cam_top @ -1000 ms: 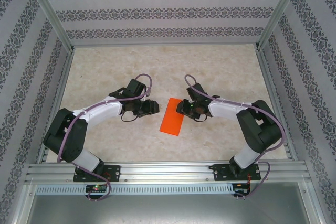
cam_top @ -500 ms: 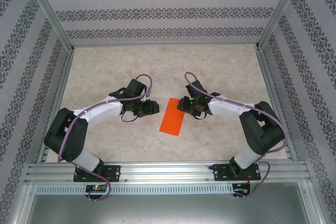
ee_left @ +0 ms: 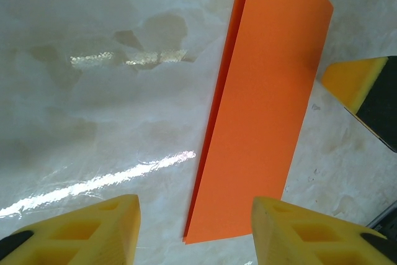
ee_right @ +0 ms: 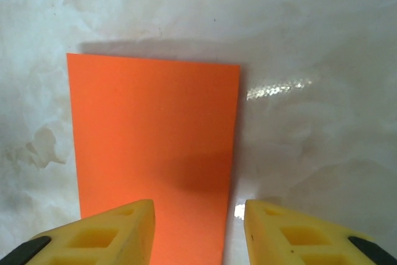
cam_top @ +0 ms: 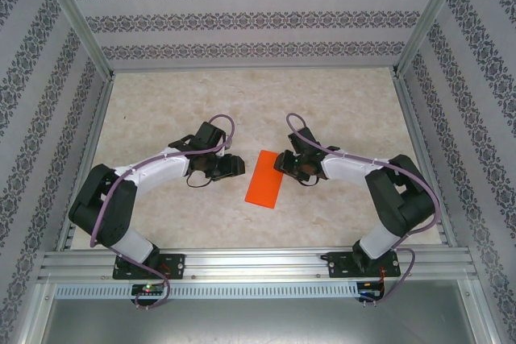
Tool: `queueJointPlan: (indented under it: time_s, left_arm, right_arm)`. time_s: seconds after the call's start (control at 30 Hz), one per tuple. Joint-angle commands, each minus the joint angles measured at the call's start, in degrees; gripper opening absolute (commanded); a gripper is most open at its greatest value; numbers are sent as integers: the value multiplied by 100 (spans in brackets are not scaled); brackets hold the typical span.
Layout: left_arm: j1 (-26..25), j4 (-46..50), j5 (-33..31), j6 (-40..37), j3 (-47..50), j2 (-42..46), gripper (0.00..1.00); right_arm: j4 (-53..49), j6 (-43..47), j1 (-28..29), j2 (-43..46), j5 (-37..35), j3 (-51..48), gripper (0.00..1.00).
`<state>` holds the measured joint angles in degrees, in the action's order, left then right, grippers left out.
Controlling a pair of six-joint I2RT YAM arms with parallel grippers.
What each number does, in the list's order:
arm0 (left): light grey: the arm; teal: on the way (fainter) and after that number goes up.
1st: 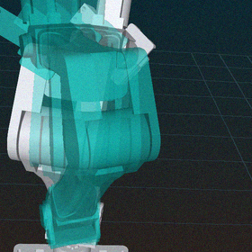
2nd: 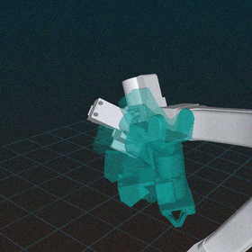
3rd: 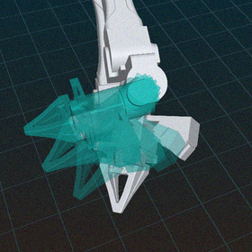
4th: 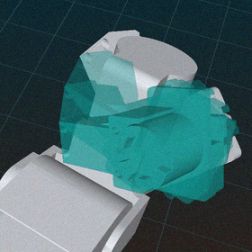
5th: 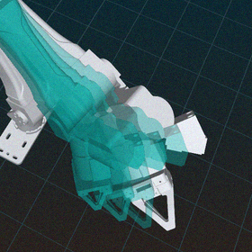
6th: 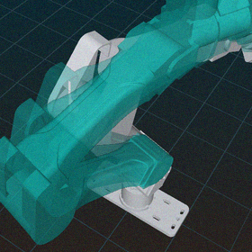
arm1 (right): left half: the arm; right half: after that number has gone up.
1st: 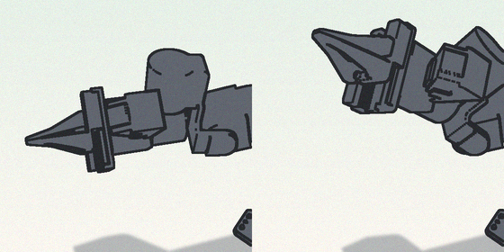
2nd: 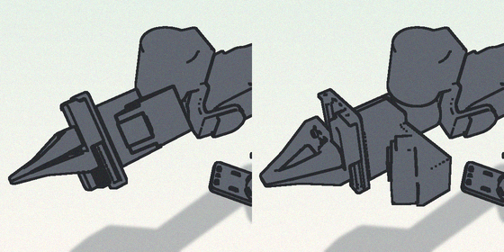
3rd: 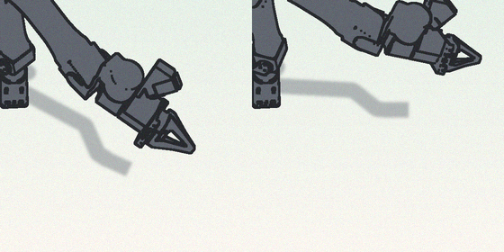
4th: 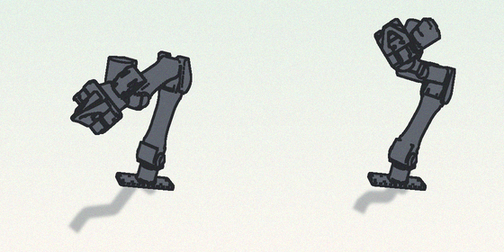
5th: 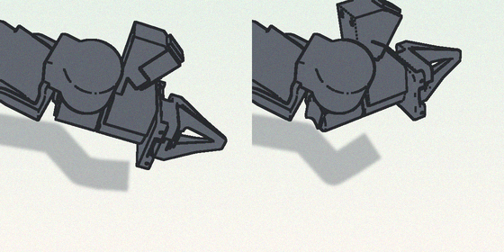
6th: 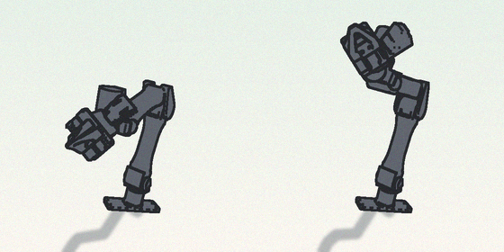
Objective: Fold a paper plane with a square sheet of paper (pick it up from the middle)
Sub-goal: Move the square sheet of paper to the center of the table.
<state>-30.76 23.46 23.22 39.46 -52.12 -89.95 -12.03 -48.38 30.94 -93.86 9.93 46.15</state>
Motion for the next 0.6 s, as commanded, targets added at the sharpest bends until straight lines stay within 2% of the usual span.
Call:
queueJointPlan:
  time_s: [0.0, 0.2, 0.57]
  left_arm:
    - [5, -61, 68, -77, -18, -115, 52]
    - [8, -44, 54, -103, -49, -134, 52]
    - [8, -78, 63, -85, -12, -182, 52]
  right_arm:
    - [35, -60, 71, -232, 54, 163, 43]
    - [239, -49, 146, -306, 177, 222, 42]
    - [-132, 311, 246, -648, 332, 873, 40]
